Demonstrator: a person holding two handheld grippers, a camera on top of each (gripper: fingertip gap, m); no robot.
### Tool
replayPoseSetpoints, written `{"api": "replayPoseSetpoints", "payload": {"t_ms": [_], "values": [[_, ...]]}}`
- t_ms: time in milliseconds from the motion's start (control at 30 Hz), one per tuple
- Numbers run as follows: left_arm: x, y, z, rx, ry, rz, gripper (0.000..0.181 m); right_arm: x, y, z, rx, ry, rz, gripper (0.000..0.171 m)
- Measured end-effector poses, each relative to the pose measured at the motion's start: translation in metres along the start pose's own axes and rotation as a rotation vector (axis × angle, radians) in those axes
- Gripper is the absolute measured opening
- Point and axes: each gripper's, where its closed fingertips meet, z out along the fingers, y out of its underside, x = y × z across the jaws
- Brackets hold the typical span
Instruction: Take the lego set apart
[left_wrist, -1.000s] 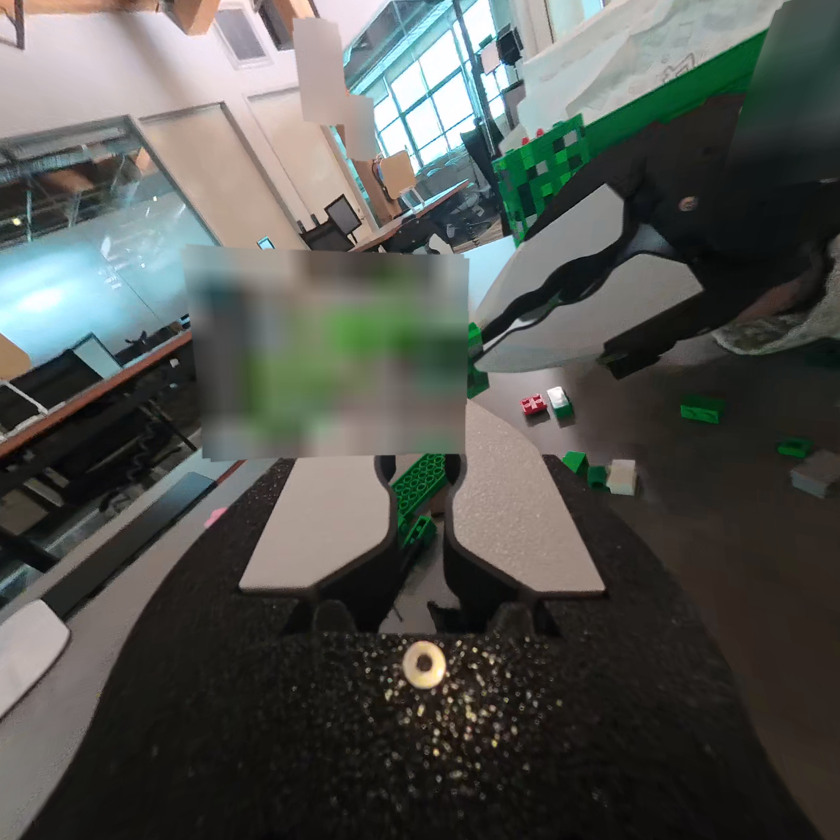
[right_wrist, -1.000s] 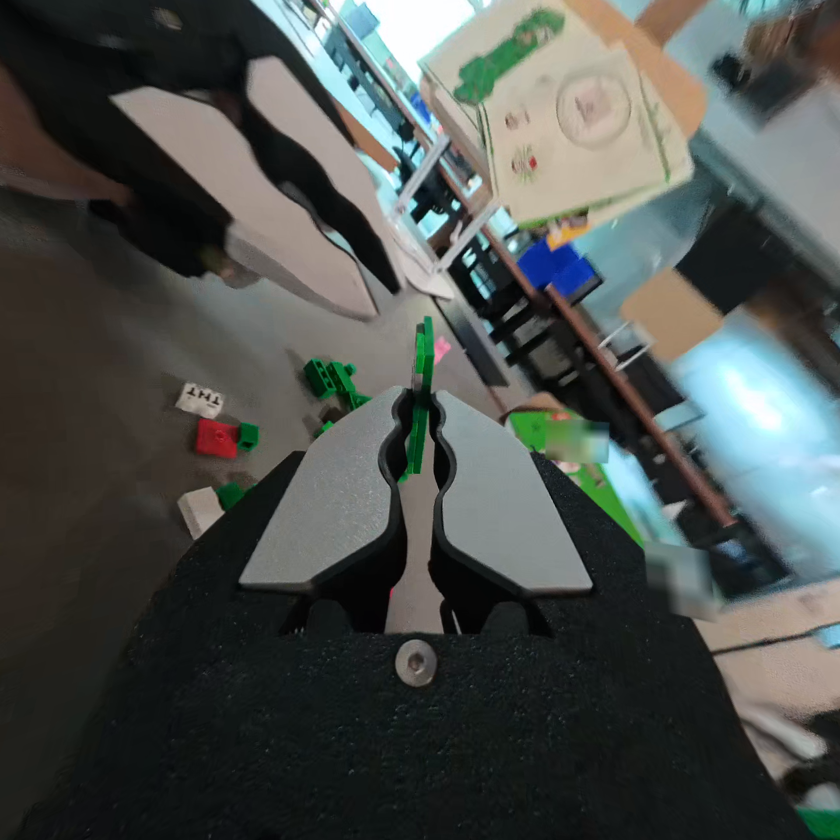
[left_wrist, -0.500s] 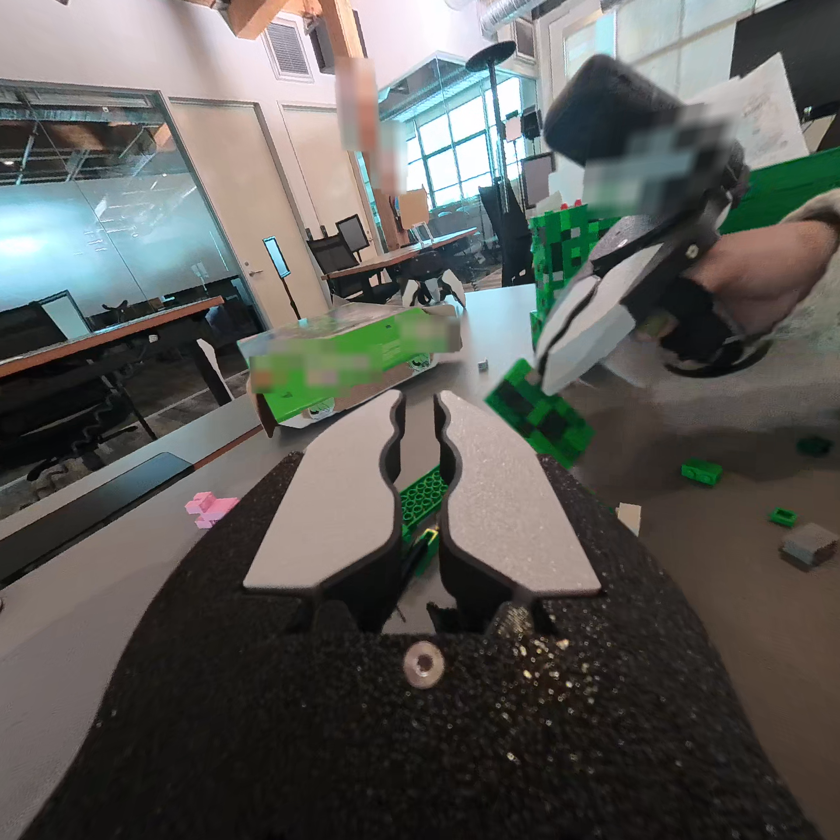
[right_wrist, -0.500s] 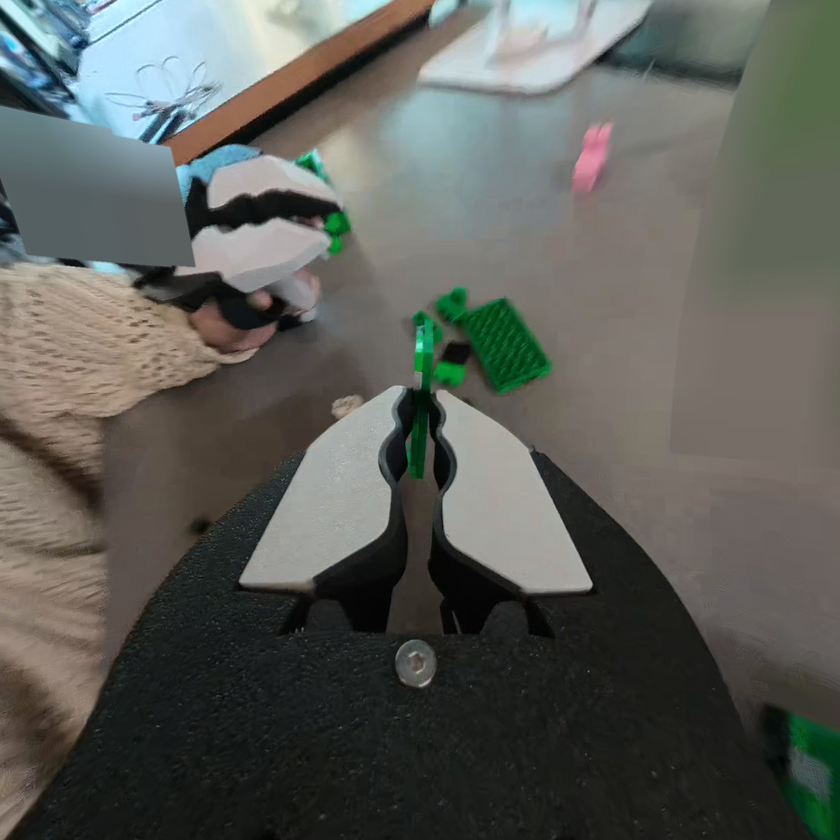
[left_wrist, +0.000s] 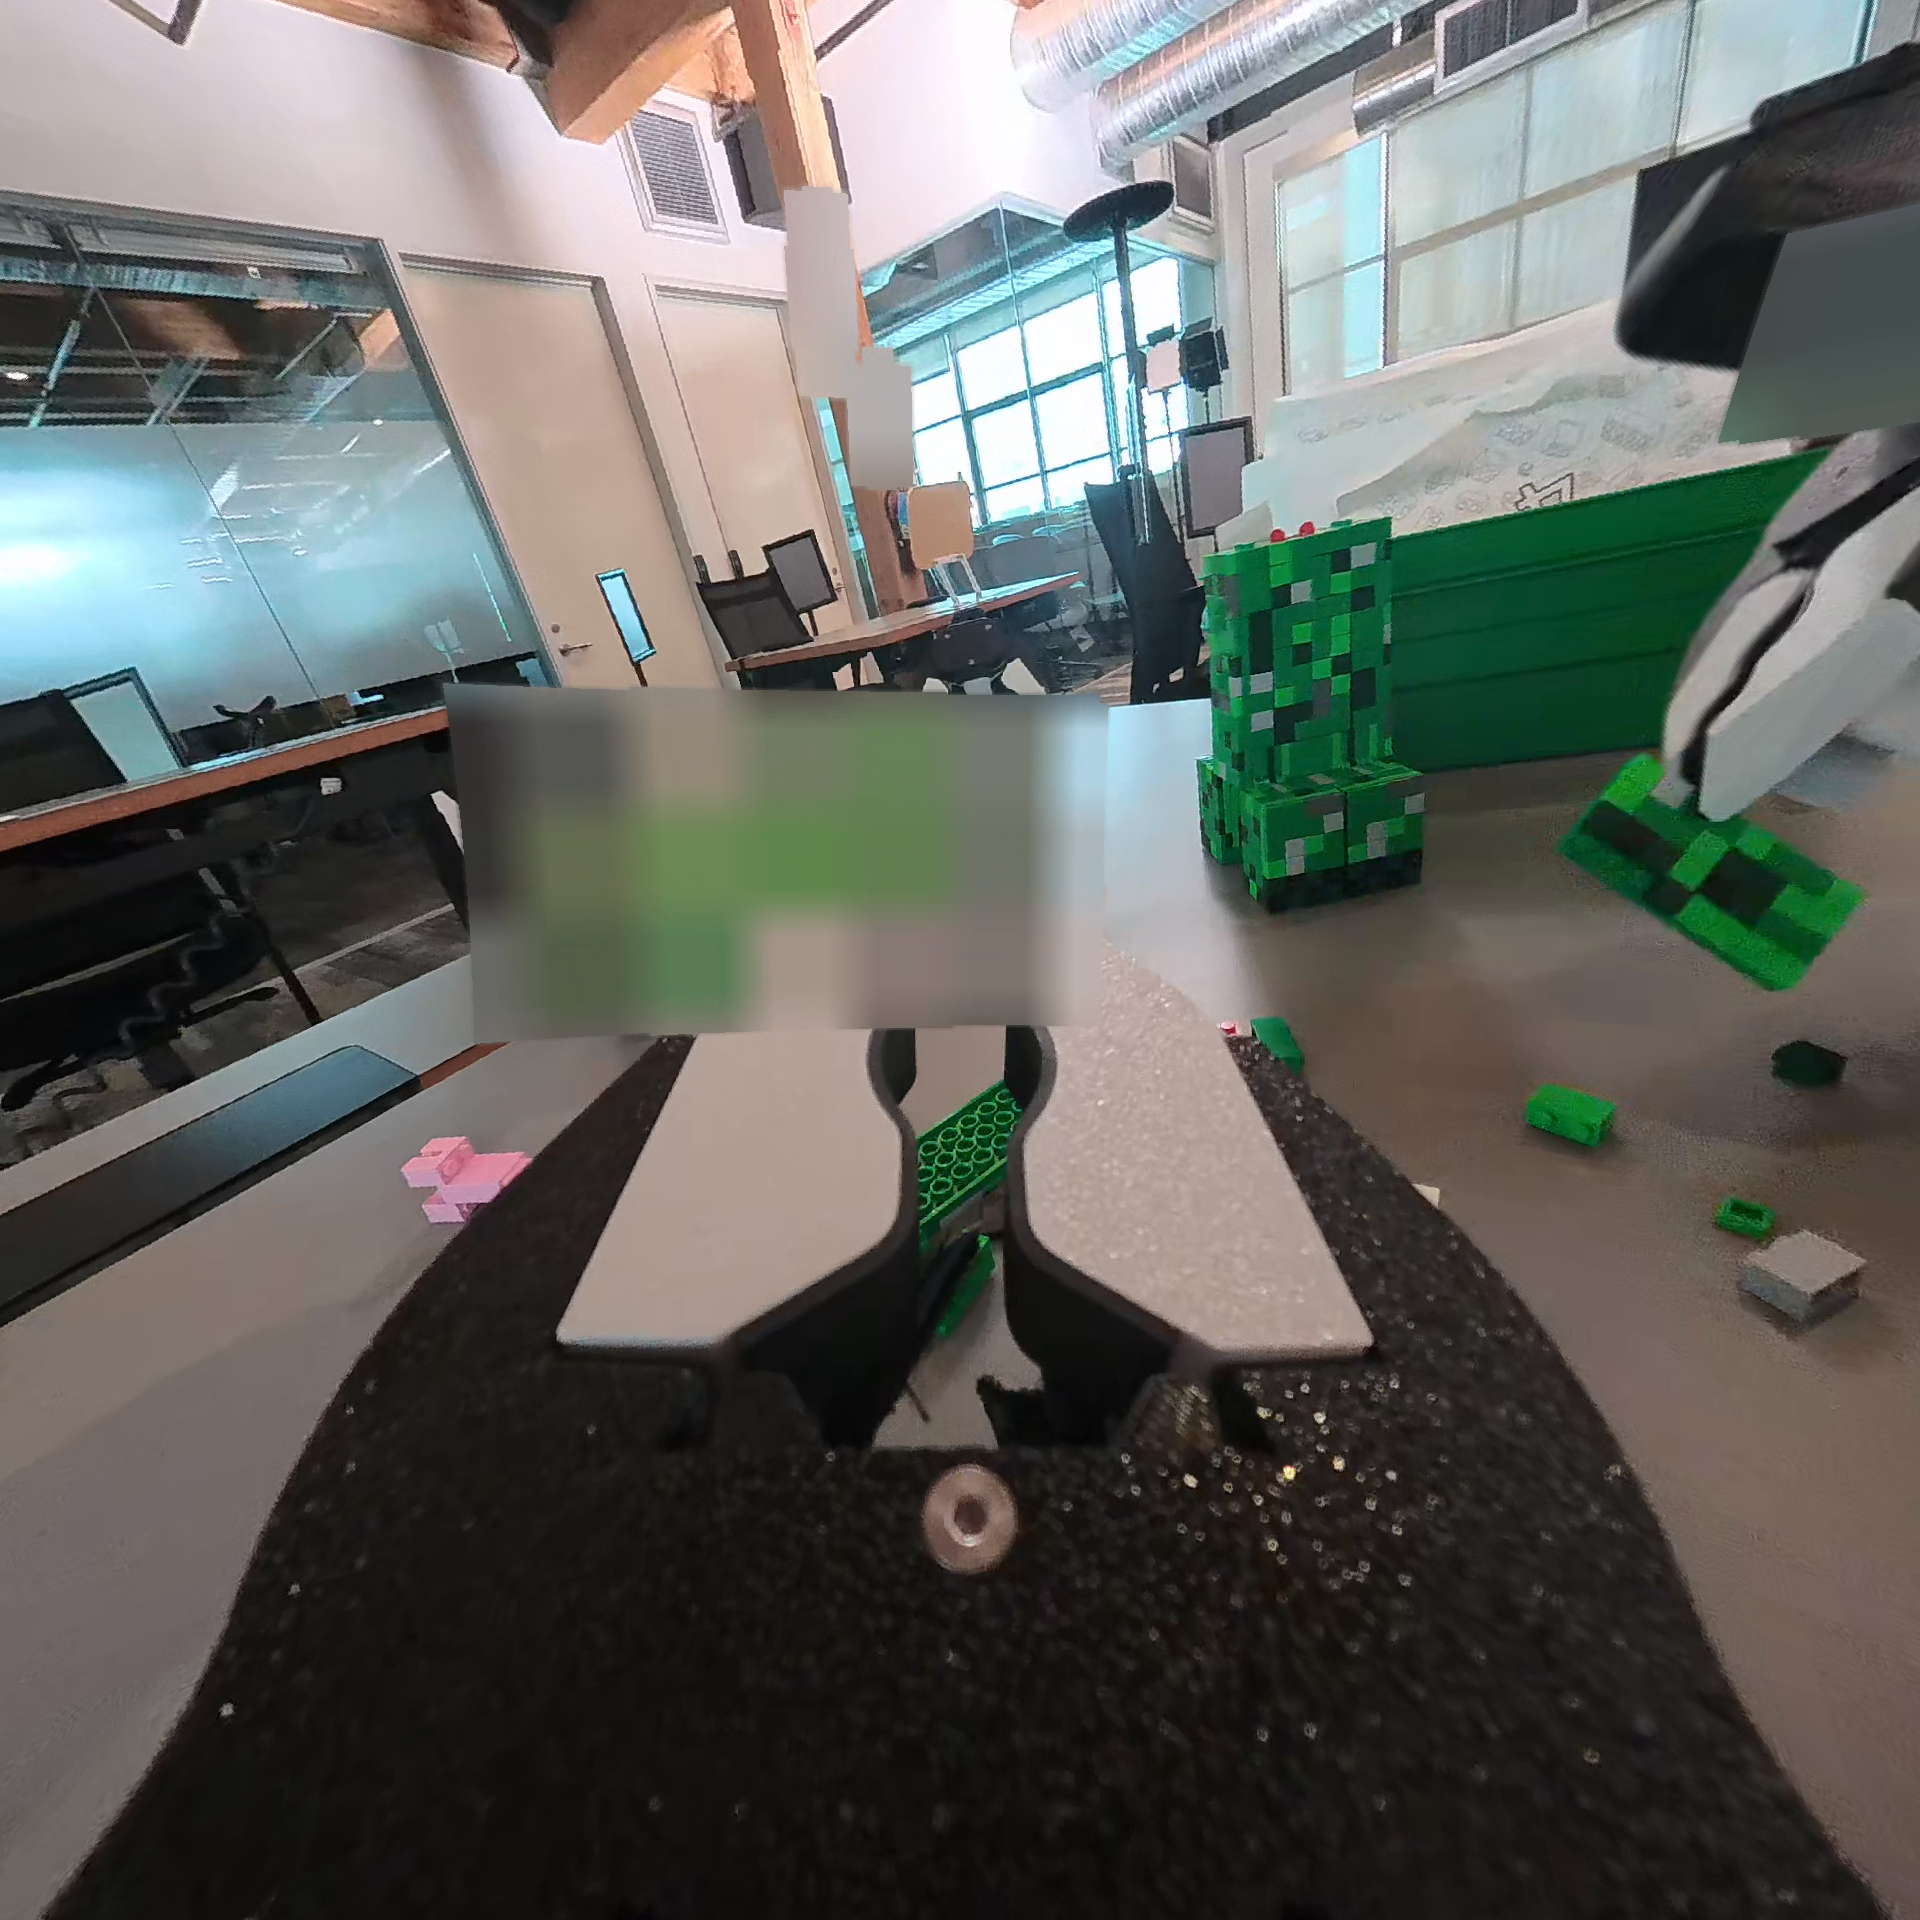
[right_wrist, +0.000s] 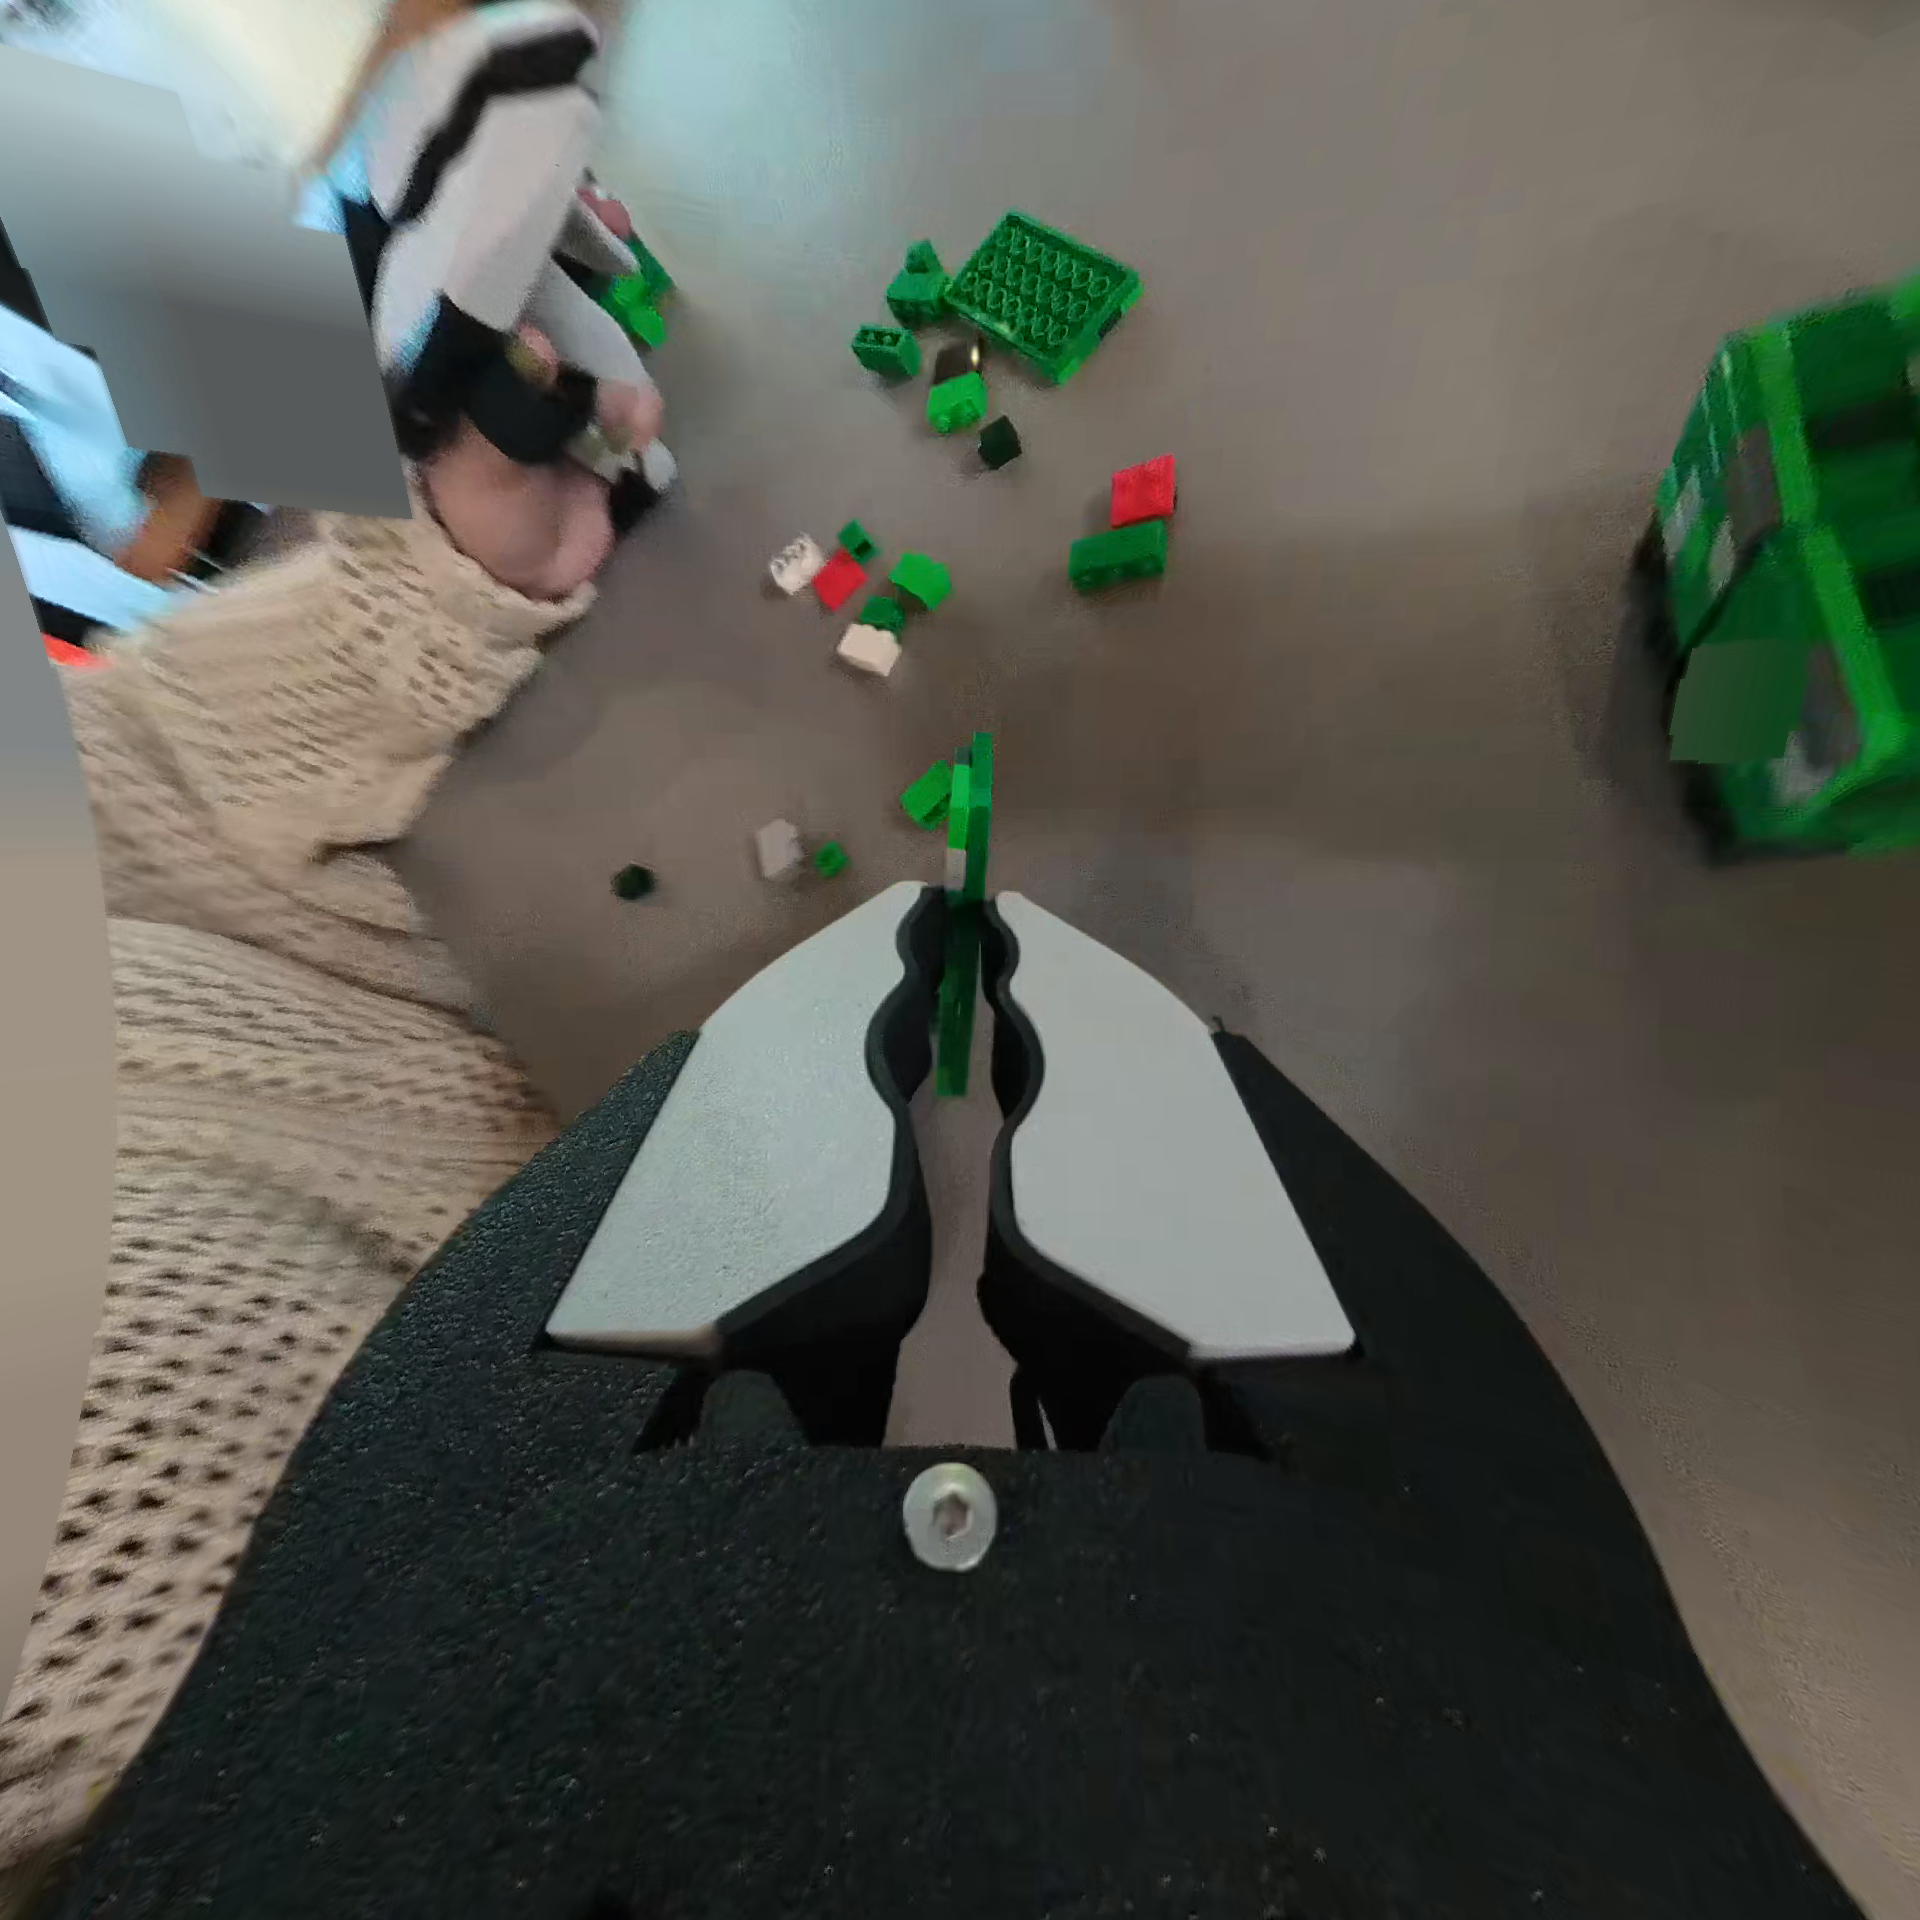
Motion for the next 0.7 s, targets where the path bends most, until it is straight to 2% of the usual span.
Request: {"api": "replayPoseSetpoints", "payload": {"t_ms": [67, 167, 267, 367, 467, 533, 600, 700], "values": [[0.001, 0.000, 0.000, -0.002, -0.001, 0.010, 0.011, 0.005, 0.004, -0.006, 0.019, -0.063, 0.086, 0.005], [0.001, 0.000, -0.001, -0.003, -0.009, 0.025, 0.011, 0.031, 0.020, -0.006, -0.073, -0.005, 0.161, 0.006], [0.002, -0.003, -0.003, 0.005, -0.016, 0.043, 0.011, 0.051, 0.022, -0.004, -0.092, 0.054, 0.209, 0.009], [0.003, -0.003, -0.004, 0.004, -0.019, 0.058, 0.010, 0.065, 0.019, -0.007, -0.086, 0.172, 0.139, 0.033], [0.010, -0.004, -0.006, 0.001, 0.031, 0.063, 0.013, 0.052, -0.003, -0.024, 0.049, 0.232, -0.083, 0.045], [0.013, -0.005, -0.007, 0.009, 0.058, 0.071, 0.015, 0.016, -0.007, -0.032, 0.125, 0.162, -0.352, 0.040], [0.017, -0.005, -0.007, 0.014, 0.081, 0.056, 0.017, -0.036, 0.020, -0.026, 0.085, -0.024, -0.604, 0.041], [0.025, -0.004, -0.005, 0.010, 0.124, 0.061, 0.021, -0.051, 0.071, -0.007, -0.110, -0.034, -0.805, 0.041]]}}
